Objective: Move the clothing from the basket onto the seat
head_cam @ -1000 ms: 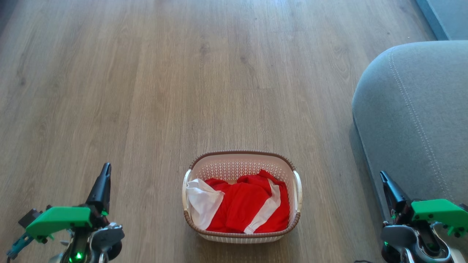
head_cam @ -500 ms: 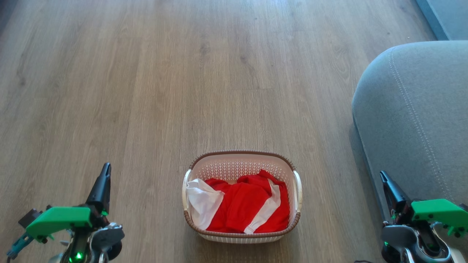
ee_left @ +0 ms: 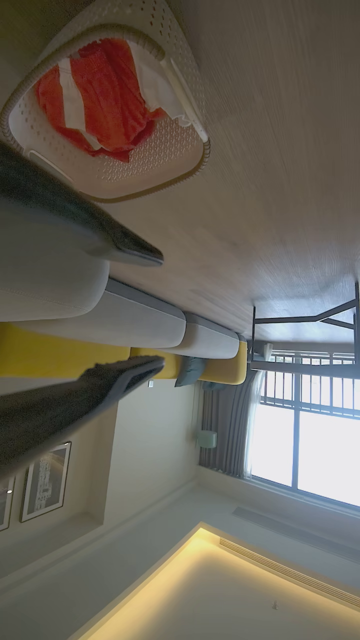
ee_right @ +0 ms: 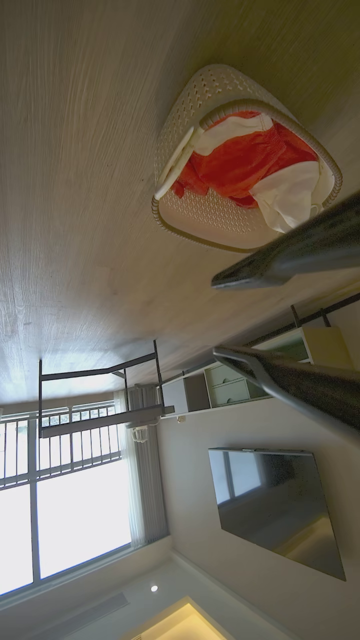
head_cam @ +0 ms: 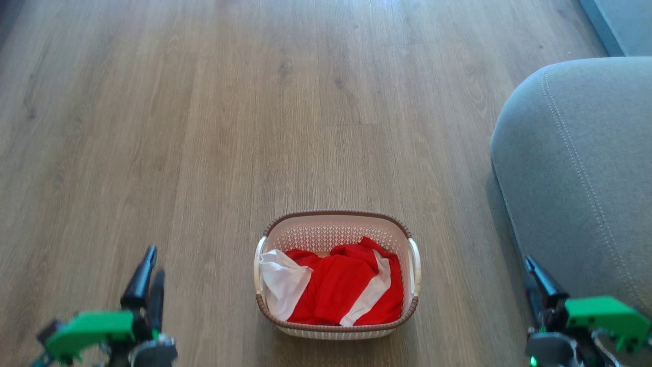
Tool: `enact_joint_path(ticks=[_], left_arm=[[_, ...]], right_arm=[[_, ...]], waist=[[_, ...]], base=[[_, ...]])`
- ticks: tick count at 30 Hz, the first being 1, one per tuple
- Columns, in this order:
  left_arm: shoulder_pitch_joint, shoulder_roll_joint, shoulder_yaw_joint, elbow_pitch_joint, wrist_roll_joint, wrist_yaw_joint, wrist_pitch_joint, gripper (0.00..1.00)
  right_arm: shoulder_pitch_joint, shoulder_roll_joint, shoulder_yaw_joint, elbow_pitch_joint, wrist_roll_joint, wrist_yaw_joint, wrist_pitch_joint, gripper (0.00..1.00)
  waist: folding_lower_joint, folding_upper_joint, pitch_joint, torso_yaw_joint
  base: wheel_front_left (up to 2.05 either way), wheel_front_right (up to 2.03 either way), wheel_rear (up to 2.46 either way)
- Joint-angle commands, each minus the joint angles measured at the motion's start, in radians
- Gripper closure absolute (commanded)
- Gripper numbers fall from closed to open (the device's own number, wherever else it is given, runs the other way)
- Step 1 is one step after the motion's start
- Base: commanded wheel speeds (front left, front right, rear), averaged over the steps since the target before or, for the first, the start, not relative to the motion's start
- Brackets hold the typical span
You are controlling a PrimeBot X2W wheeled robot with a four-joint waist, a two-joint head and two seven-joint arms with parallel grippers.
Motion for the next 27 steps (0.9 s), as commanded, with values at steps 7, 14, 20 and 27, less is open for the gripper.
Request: enact_joint_path(ticks=[7,14,20,27], left_arm=[[0.008,0.0,-0.002,0.036,0.006,0.0,-0.009,0.0],[-0.02,0.006,-0.015,0.044,0.025,-0.001,-0.032,0.0],[-0.045,0.016,-0.03,0.051,0.055,-0.001,-0.052,0.0],[-0.071,0.023,-0.033,0.051,0.131,-0.001,-0.073,0.0]], right_arm=[[-0.002,0.001,0.009,0.032,-0.007,0.0,-0.005,0.0],[-0.033,-0.007,0.033,0.036,-0.027,0.001,-0.023,0.0],[-0.062,-0.021,0.066,0.04,-0.053,0.001,-0.048,0.0],[-0.098,-0.037,0.098,0.046,-0.101,0.001,-0.072,0.0]], waist=[[0.0,0.0,0.001,0.0],[0.0,0.0,0.004,0.0],[0.0,0.0,0.005,0.0],[0.0,0.0,0.007,0.0]], base=[[0.0,0.0,0.0],[0.0,0.0,0.0],[0.0,0.0,0.0],[0.0,0.0,0.0]])
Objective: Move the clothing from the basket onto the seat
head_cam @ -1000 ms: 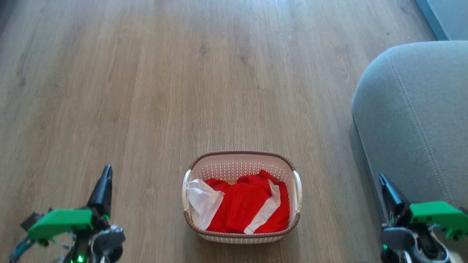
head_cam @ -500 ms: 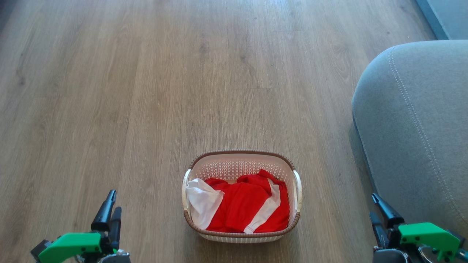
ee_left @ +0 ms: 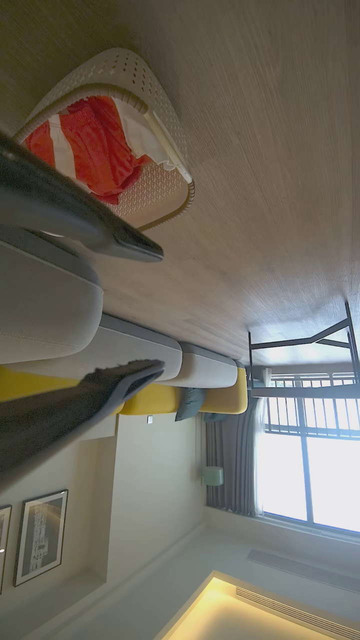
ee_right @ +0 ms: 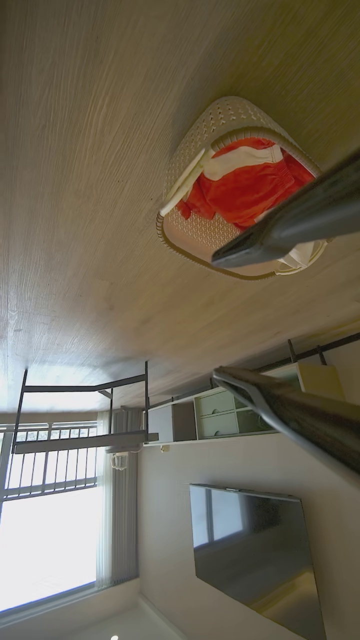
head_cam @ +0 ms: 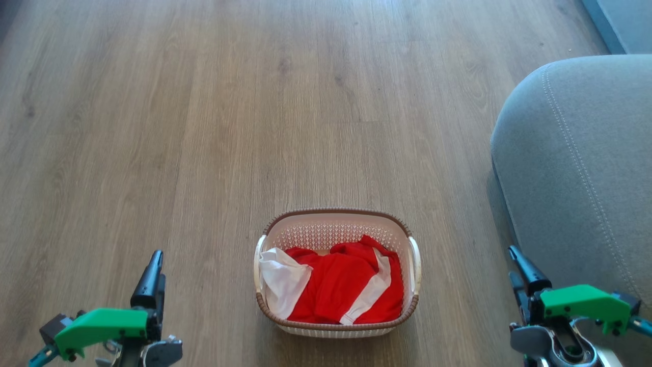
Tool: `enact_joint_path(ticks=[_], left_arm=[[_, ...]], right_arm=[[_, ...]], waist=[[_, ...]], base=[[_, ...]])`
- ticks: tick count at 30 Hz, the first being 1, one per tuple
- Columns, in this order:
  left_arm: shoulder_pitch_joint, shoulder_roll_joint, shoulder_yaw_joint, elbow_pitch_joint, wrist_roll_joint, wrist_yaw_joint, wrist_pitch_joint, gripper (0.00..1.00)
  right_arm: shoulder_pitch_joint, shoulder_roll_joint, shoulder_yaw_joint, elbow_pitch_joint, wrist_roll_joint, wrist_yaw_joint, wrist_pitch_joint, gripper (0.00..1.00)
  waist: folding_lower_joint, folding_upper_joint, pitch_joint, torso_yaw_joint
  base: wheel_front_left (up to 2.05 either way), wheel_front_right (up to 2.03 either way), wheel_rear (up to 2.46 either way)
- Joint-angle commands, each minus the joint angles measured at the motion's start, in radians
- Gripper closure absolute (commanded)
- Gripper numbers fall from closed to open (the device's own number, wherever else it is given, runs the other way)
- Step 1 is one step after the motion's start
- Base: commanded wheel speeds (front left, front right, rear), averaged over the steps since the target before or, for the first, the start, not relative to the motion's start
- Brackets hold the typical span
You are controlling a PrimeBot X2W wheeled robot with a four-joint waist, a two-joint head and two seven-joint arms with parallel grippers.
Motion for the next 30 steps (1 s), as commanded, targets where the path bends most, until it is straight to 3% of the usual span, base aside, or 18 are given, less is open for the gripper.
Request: enact_joint_path(ticks=[1,30], left_arm=[[-0.064,0.02,0.001,-0.025,0.035,-0.002,-0.011,0.0],[-0.163,0.044,-0.026,-0.012,0.489,-0.004,-0.097,0.0]], right_arm=[[-0.068,-0.028,0.01,-0.027,-0.028,0.001,-0.014,0.0],[-0.191,-0.065,0.115,-0.008,-0.417,0.003,-0.099,0.0]], waist=[[0.0,0.0,0.0,0.0],[0.0,0.0,0.013,0.002]], base=[[0.0,0.0,0.0],[0.0,0.0,0.0]])
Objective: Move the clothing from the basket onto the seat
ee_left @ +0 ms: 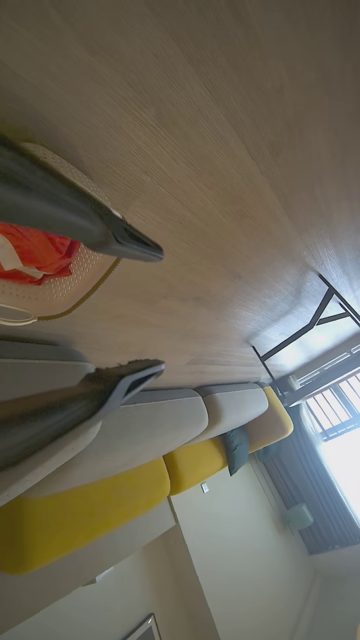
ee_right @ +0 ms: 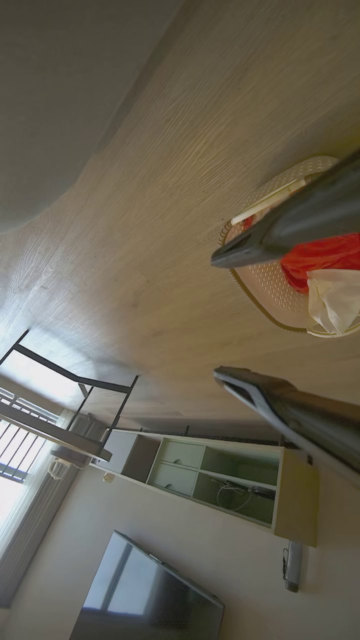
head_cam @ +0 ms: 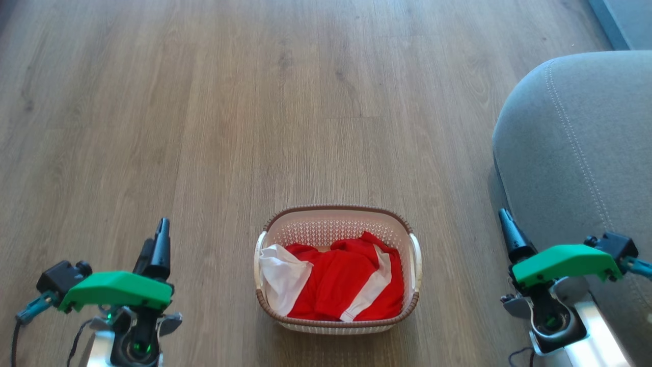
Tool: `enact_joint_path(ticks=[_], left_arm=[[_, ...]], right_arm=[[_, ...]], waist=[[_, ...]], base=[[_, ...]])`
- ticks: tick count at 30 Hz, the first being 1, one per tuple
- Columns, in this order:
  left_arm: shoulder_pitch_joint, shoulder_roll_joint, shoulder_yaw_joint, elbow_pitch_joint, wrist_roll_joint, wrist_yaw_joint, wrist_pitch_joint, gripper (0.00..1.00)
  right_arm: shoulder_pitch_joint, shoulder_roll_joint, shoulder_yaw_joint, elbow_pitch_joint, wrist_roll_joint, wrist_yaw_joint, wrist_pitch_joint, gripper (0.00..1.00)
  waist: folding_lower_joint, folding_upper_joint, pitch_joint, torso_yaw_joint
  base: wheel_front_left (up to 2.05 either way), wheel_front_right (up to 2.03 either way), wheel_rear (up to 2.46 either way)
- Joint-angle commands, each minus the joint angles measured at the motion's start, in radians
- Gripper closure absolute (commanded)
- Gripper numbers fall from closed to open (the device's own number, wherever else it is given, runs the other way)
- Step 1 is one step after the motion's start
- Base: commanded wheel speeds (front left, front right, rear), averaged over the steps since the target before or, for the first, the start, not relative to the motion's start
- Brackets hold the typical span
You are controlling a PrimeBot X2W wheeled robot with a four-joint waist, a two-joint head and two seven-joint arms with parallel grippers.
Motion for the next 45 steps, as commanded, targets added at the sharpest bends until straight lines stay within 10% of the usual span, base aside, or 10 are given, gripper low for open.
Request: enact_joint_path(ticks=[1,45], left_arm=[[-0.067,0.025,0.01,-0.027,0.04,-0.003,-0.017,0.0],[-0.196,0.041,0.003,0.043,0.639,-0.004,-0.145,0.0]], right_arm=[[-0.069,-0.019,0.015,-0.028,-0.03,0.003,-0.015,0.0],[-0.254,-0.073,0.179,0.067,-0.516,0.006,-0.141,0.0]], waist=[[0.0,-0.0001,0.001,0.0],[0.0,-0.0001,0.012,0.0]], base=[[0.0,0.0,0.0],[0.0,0.0,0.0]])
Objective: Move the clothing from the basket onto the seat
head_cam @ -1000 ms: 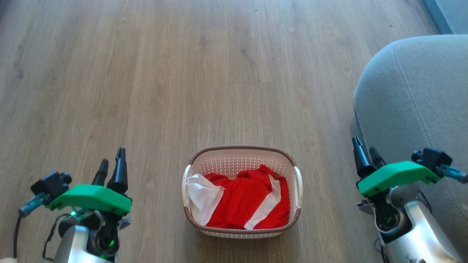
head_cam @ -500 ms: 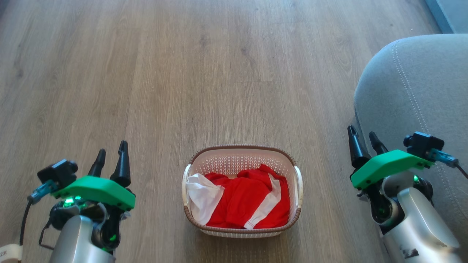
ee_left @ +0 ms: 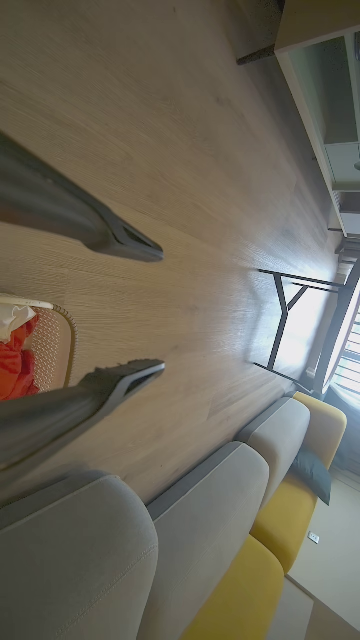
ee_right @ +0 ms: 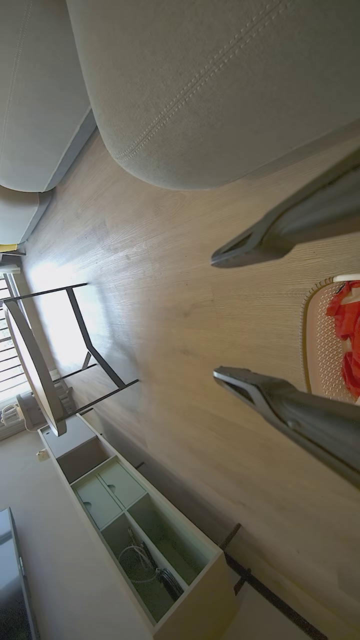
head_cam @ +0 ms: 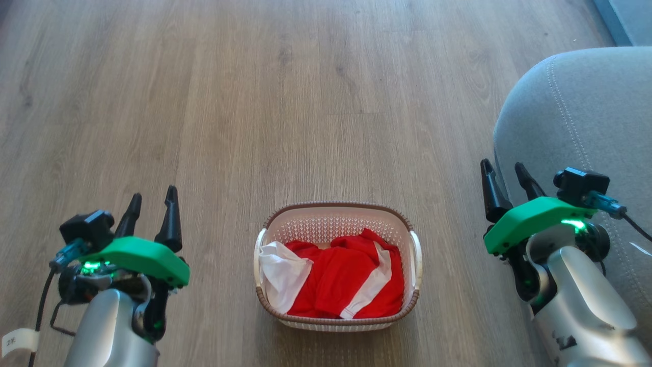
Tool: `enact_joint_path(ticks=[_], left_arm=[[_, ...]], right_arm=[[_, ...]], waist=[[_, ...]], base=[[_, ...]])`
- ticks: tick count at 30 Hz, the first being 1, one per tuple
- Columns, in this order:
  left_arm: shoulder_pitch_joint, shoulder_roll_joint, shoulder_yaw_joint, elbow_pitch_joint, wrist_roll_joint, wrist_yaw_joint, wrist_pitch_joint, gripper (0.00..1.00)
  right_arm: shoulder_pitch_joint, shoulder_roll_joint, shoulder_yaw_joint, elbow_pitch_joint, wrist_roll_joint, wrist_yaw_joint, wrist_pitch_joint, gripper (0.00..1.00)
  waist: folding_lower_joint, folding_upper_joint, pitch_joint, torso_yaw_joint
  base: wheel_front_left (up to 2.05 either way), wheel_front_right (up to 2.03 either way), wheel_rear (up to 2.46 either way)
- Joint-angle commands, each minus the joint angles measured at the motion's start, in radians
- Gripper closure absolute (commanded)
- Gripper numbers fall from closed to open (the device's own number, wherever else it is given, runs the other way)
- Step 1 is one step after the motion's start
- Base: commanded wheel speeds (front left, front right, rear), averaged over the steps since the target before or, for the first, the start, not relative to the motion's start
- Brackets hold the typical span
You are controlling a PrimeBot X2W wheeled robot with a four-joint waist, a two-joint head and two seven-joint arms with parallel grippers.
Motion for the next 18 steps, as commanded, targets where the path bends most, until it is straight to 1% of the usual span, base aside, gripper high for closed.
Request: enact_joint_path(ticks=[1,15,18], left_arm=[[-0.073,0.024,0.029,-0.027,0.04,-0.003,-0.017,0.0],[-0.101,0.019,0.044,-0.008,0.211,-0.004,-0.058,0.0],[-0.111,0.015,0.058,0.003,0.255,-0.003,-0.07,0.0]], right_arm=[[-0.061,-0.014,0.02,-0.027,-0.035,0.006,-0.017,0.0],[-0.096,-0.026,0.061,-0.02,-0.179,0.006,-0.058,0.0],[-0.108,-0.029,0.061,-0.02,-0.227,0.007,-0.07,0.0]], waist=[[0.0,0.0,0.0,0.0],[0.0,0.0,0.005,-0.001],[0.0,0.0,0.002,-0.002]], base=[[0.0,0.0,0.0],[0.0,0.0,0.0],[0.0,0.0,0.0]])
